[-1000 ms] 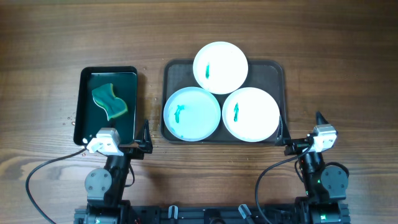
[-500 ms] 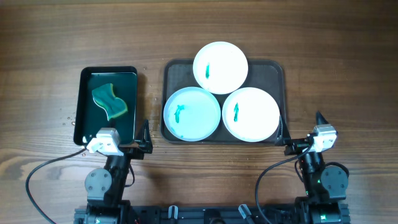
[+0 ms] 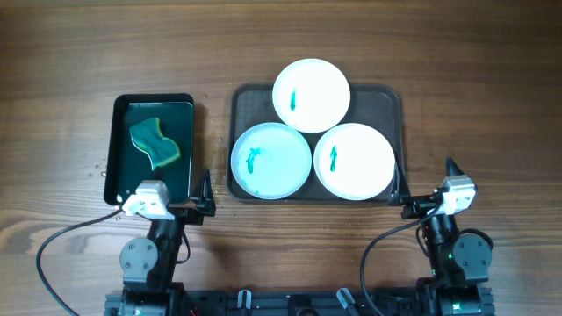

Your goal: Clean dirty plates on tray and stack at the side

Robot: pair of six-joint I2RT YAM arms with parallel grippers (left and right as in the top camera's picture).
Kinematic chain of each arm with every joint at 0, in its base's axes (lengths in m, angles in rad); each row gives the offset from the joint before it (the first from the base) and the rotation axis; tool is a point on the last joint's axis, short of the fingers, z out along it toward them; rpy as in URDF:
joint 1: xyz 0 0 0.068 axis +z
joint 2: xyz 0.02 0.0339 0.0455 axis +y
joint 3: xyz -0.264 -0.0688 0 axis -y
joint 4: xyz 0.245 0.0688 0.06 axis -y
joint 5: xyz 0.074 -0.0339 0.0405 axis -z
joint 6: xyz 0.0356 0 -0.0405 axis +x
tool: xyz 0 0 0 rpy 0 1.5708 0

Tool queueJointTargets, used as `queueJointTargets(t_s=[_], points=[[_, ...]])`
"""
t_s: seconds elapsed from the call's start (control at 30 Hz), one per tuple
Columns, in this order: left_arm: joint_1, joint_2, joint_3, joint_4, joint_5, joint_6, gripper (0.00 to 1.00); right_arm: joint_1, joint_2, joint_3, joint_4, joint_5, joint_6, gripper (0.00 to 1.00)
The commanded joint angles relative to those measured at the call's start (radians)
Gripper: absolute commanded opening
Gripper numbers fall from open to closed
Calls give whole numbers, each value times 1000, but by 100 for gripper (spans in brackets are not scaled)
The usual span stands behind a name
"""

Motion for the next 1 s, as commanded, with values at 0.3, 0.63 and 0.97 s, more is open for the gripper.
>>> queueJointTargets(t_s=[0.3,0.63,0.97], points=[[-6,-6,-4,200,307,-259,100,2,-5,-3,2,14,-13,100],[19,177,428,-67,48,-37,100,2,-5,-3,2,14,-13,100],[54,893,1046,-791,-273,-209,100,2,-5,-3,2,14,-13,100]])
